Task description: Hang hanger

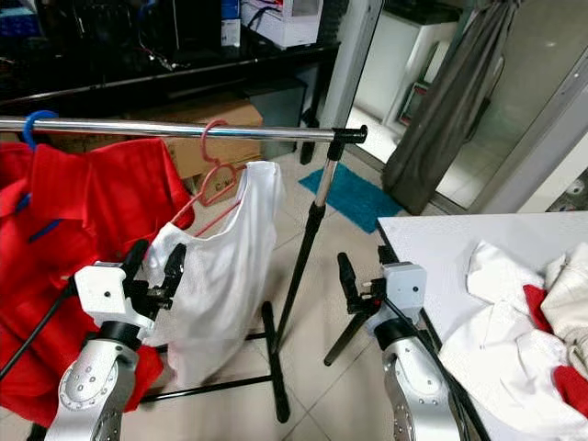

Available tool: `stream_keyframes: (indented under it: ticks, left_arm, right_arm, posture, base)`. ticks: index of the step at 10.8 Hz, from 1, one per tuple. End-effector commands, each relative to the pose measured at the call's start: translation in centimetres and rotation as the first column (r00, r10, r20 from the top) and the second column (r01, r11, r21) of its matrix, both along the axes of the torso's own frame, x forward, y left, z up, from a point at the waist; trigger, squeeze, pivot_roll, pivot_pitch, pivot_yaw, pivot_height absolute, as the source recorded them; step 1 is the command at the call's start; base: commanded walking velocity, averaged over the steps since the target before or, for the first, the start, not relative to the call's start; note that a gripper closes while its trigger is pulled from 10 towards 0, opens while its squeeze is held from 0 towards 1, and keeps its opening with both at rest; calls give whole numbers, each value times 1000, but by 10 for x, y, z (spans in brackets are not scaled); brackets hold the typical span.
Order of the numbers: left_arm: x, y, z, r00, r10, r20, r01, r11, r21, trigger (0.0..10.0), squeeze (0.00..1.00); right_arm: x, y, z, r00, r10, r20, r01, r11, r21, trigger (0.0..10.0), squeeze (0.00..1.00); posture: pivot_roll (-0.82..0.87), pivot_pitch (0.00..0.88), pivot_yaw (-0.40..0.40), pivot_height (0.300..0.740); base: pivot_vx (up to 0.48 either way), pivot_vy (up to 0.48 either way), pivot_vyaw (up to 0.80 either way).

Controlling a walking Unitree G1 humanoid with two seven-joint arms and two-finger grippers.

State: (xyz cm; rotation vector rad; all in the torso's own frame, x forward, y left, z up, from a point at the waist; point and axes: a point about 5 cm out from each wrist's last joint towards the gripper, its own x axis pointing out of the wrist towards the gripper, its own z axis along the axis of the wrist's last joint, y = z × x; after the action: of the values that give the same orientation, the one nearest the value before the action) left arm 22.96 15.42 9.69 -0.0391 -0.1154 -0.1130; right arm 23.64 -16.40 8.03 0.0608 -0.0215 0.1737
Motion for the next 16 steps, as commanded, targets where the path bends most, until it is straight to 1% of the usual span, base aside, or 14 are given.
stream_keyframes:
  ticks: [1,5,6,7,8,9,12,16]
  left_arm:
    - [2,-7,8,999,-24,45,23,999,26,10000,0]
    - [1,-5,8,999,-5,43,4,1000,30,10000,0]
    - [1,-4,7,999,4,43,-6,999,33,10000,0]
    - [8,2,11,998,14,63,-17,999,49,10000,0]
    - [12,5,13,997,13,74,-18,998,60,10000,0]
    - [12,5,13,997,11,74,-16,998,63,10000,0]
    - [10,2,11,998,-1,67,-3,998,59,10000,0]
    - [9,2,8,999,-6,50,3,999,50,10000,0]
  right_arm:
    - [5,3,12,999,15,47,-15,1000,0,10000,0]
    - [6,5,10,999,25,30,-25,1000,-8,10000,0]
    - [6,6,9,999,31,24,-30,1000,-8,10000,0]
    - [9,6,6,999,33,8,-33,999,-6,10000,0]
    - [11,6,6,1000,30,7,-30,1000,-1,10000,0]
    - [11,6,6,1000,27,8,-27,1000,1,10000,0]
    - [11,6,5,1000,27,6,-27,1000,2,10000,0]
    - [8,4,3,1000,25,-3,-25,1000,-4,10000,0]
  posture:
    - [66,0,-101,740]
    - [74,0,-106,740]
    - [0,0,0,740]
    - [81,0,-109,740]
    - [80,0,-108,740]
    - [80,0,-107,740]
    - [75,0,-104,740]
    - [67,0,-99,740]
  base:
    - [0,0,0]
    - [0,0,0]
    - [0,0,0]
    - [0,0,0]
    - [0,0,0]
    - [0,0,0]
    - [0,0,0]
    - [0,0,0]
